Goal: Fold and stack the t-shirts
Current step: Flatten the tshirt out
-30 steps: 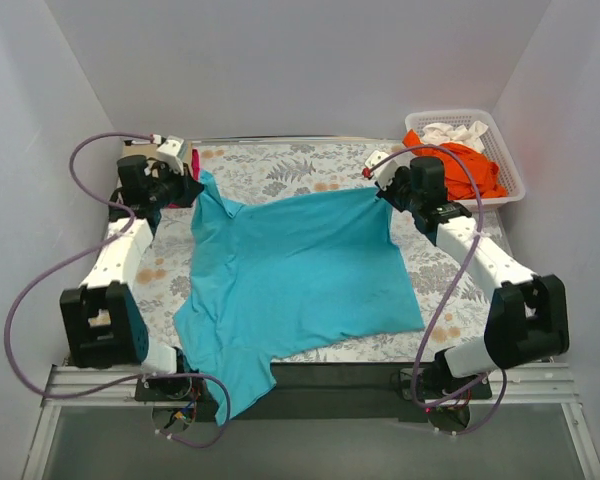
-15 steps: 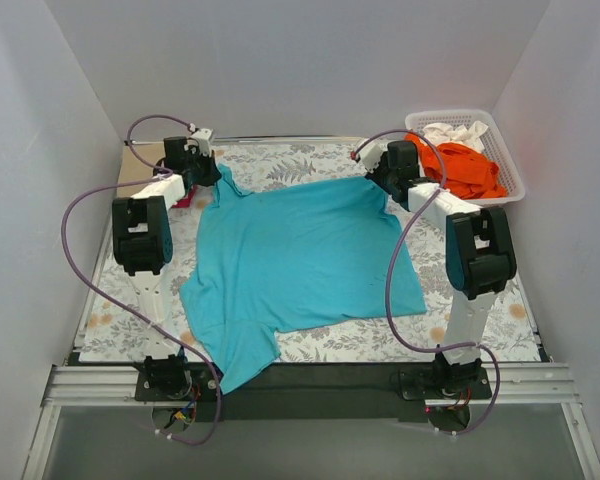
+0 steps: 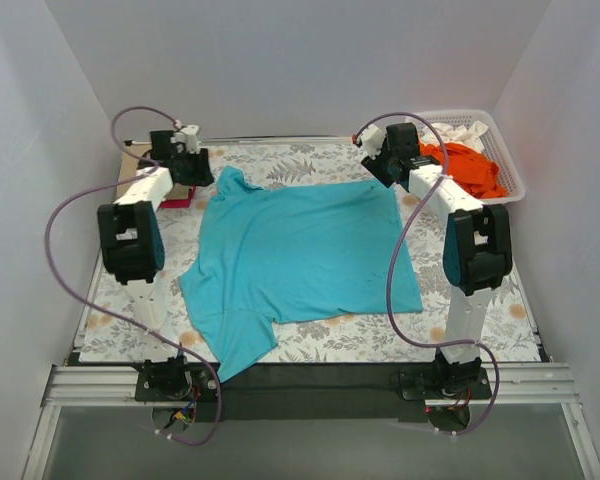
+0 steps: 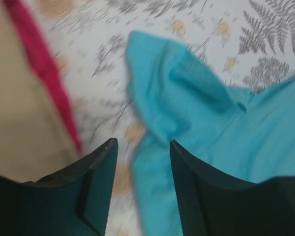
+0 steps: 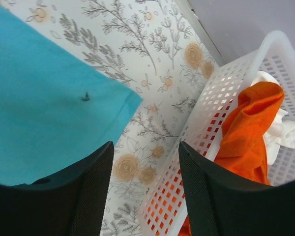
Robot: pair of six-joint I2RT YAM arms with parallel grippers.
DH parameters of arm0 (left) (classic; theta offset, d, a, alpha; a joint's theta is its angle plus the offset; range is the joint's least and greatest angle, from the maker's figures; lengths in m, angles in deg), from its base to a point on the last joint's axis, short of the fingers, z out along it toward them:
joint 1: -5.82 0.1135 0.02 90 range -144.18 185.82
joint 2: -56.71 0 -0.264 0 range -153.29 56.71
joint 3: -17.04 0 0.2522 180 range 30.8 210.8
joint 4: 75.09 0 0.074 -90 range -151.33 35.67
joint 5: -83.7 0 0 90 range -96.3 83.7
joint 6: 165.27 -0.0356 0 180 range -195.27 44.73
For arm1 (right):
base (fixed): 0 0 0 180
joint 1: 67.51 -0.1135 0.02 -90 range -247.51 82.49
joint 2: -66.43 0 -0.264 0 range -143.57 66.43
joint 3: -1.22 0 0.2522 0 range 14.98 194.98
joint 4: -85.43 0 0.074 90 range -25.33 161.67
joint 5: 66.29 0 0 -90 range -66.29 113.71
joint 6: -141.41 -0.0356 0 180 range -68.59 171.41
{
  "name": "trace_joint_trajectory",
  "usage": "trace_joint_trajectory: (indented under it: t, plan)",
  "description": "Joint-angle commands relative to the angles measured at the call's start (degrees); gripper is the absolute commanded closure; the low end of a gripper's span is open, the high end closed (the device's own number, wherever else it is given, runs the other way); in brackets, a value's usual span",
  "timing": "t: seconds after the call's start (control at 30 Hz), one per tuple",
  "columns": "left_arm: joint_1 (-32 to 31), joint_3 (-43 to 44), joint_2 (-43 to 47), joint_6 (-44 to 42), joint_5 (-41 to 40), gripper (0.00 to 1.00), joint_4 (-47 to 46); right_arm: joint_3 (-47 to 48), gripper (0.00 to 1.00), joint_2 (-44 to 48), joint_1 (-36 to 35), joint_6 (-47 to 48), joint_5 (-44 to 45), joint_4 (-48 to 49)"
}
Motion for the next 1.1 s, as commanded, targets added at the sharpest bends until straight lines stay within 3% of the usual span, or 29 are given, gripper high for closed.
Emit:
trace_joint_trajectory:
  t: [0.0, 0.1, 0.2, 0.27, 0.47, 1.07]
  plan:
    - [7.68, -4.00, 17.74, -0.43, 3.13, 0.58, 14.01, 2.74, 0.50, 8.60, -0.68, -3.73, -6.56, -11.47]
    - [9.97, -10.15, 22.93, -8.07, 4.37, 0.74, 24.74, -1.03, 0.58, 11.76, -1.73, -2.60, -12.28, -16.84]
    - [10.76, -18.76, 27.33, -11.95, 3.23, 0.75, 29.59, -3.68, 0.70, 11.69, -2.88, -2.41, -15.27, -21.24]
    - [10.76, -25.16, 29.52, -12.14, 1.56, 0.74, 28.99, -4.73, 0.72, 10.55, -3.23, -3.29, -16.59, -22.74]
    - [10.59, -29.24, 29.63, -10.82, 0.41, 0.81, 27.84, -5.17, 0.83, 6.68, -3.85, -4.96, -18.10, -24.15]
    - [7.42, -31.79, 24.44, -9.67, -1.09, 0.85, 26.61, -8.34, 0.87, 1.32, -4.02, -4.35, -13.35, -24.41]
